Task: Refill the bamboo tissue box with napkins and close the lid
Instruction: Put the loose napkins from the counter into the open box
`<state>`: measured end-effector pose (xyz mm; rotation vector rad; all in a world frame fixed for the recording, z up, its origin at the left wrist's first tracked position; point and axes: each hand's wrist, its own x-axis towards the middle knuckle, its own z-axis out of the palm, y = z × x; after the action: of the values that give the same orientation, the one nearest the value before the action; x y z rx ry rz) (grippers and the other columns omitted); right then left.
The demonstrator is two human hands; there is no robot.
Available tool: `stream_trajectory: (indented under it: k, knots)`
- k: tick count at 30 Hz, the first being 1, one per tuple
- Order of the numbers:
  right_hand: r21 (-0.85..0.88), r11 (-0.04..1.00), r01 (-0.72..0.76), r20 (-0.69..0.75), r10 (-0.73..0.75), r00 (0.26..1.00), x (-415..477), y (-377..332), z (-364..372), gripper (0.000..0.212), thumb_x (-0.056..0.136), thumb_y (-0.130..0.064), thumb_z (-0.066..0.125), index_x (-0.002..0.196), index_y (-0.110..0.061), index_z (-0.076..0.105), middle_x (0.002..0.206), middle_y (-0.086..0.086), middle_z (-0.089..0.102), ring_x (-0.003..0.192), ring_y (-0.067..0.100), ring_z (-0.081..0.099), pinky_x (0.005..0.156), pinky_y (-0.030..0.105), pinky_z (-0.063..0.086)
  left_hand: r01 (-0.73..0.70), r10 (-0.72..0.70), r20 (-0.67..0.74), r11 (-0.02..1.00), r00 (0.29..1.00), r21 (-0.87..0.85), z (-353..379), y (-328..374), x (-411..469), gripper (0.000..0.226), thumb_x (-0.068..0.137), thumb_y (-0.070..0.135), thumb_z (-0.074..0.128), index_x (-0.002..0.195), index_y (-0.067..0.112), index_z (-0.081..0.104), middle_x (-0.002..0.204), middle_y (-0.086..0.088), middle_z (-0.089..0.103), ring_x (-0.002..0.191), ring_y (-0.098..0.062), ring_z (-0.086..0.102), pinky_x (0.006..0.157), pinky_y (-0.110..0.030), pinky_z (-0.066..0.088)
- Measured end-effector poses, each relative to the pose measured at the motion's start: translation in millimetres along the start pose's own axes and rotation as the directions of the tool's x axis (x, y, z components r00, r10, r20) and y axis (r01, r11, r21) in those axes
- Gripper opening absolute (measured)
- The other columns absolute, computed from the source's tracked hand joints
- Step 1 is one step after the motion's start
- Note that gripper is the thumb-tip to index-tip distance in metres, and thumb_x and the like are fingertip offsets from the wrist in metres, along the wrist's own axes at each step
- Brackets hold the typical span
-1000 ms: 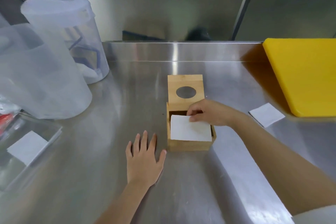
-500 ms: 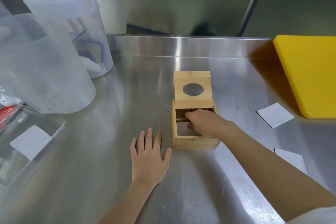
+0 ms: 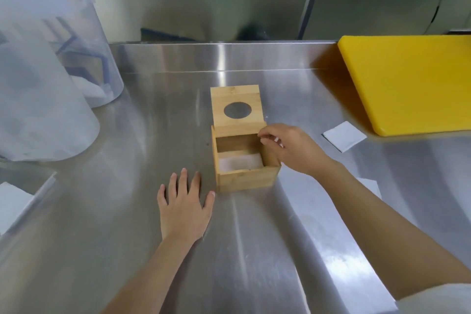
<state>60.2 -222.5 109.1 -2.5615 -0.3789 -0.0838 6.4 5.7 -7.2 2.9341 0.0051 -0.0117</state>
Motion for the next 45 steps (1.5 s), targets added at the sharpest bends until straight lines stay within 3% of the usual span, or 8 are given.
stream_trajectory:
  k: [5, 12, 17, 23, 30, 34, 37, 45]
  knots:
    - [-0.053, 0.951, -0.304, -0.221, 0.285, 0.933, -34.4, 38.1, -8.7, 0.018, 0.09, -0.014, 0.051, 0.1, -0.008, 0.064, 0.097, 0.013, 0.068, 0.087, 0.031, 0.061, 0.077, 0.04, 0.052, 0.007, -0.007, 0.014, 1.0, 1.0, -0.019, -2.9, 1.3, -1.4, 0.058, 0.092, 0.052, 0.027, 0.143, 0.025, 0.025, 0.156, -0.006, 0.017, 0.143, -0.025, 0.009, 0.115, -0.046, 0.006]
    - [0.017, 0.631, -0.775, -0.305, 0.742, 0.597, -106.5, 111.4, -8.4, 0.021, 0.084, -0.005, 0.047, 0.093, -0.003, 0.066, 0.105, 0.019, 0.065, 0.095, 0.04, 0.058, 0.077, 0.038, 0.048, 0.011, -0.011, -0.003, 0.999, 1.0, -0.031, -2.1, 2.5, -2.2, 0.056, 0.091, 0.05, 0.034, 0.14, 0.023, 0.034, 0.154, -0.008, 0.024, 0.142, -0.027, 0.014, 0.113, -0.047, 0.009]
    - [0.117, 0.402, -0.908, -0.263, 0.894, 0.362, -135.6, 128.0, -11.1, 0.015, 0.081, -0.018, 0.056, 0.09, -0.006, 0.056, 0.107, 0.018, 0.06, 0.087, 0.033, 0.053, 0.072, 0.032, 0.038, 0.008, -0.008, -0.002, 1.0, 1.0, -0.018, -1.1, 1.5, -2.2, 0.056, 0.091, 0.051, 0.034, 0.139, 0.022, 0.035, 0.153, -0.008, 0.026, 0.142, -0.028, 0.016, 0.113, -0.047, 0.01]
    - [0.16, 0.27, -0.949, -0.143, 0.958, 0.249, -137.6, 126.6, -16.5, 0.044, 0.075, -0.034, 0.069, 0.105, -0.009, 0.051, 0.095, 0.006, 0.052, 0.107, 0.033, 0.053, 0.097, 0.041, 0.034, 0.002, -0.002, -0.004, 1.0, 1.0, -0.016, -1.6, 1.1, -3.5, 0.056, 0.091, 0.051, 0.031, 0.139, 0.022, 0.034, 0.154, -0.009, 0.025, 0.142, -0.028, 0.015, 0.114, -0.046, 0.009]
    - [0.306, 0.416, -0.856, -0.036, 0.904, 0.427, -128.1, 122.6, -14.5, 0.025, 0.076, -0.004, 0.061, 0.059, -0.011, 0.043, 0.064, 0.004, 0.045, 0.08, 0.029, 0.05, 0.072, 0.037, 0.037, -0.005, 0.005, -0.005, 1.0, 1.0, -0.02, -4.3, 1.4, -5.3, 0.056, 0.092, 0.05, 0.03, 0.14, 0.021, 0.033, 0.154, -0.008, 0.025, 0.142, -0.027, 0.014, 0.114, -0.045, 0.008]
    - [0.394, 0.585, -0.709, -0.028, 0.779, 0.627, -114.4, 98.3, -22.1, 0.019, 0.084, 0.005, 0.046, 0.079, -0.007, 0.06, 0.077, 0.006, 0.054, 0.079, 0.027, 0.05, 0.061, 0.028, 0.038, -0.007, 0.007, -0.013, 1.0, 1.0, -0.024, -5.2, 1.6, -6.0, 0.056, 0.092, 0.05, 0.03, 0.14, 0.021, 0.033, 0.154, -0.008, 0.026, 0.142, -0.027, 0.014, 0.115, -0.045, 0.008]
    - [0.409, 0.687, -0.6, -0.015, 0.663, 0.749, -97.7, 79.6, -29.7, 0.019, 0.087, 0.001, 0.05, 0.086, -0.014, 0.062, 0.091, 0.009, 0.061, 0.084, 0.028, 0.056, 0.071, 0.03, 0.044, -0.008, 0.008, -0.013, 1.0, 1.0, -0.027, -5.7, 2.0, -6.4, 0.056, 0.092, 0.05, 0.03, 0.14, 0.021, 0.033, 0.154, -0.008, 0.024, 0.143, -0.026, 0.014, 0.115, -0.045, 0.008]
    - [0.415, 0.818, -0.398, 0.061, 0.411, 0.91, -50.2, 29.1, -45.6, 0.005, 0.086, -0.009, 0.061, 0.082, -0.009, 0.063, 0.074, -0.002, 0.063, 0.068, 0.013, 0.056, 0.061, 0.023, 0.041, -0.007, 0.007, -0.002, 1.0, 1.0, -0.024, -6.9, 2.3, -6.4, 0.057, 0.093, 0.051, 0.026, 0.142, 0.023, 0.028, 0.156, -0.005, 0.019, 0.144, -0.024, 0.009, 0.116, -0.043, 0.004]
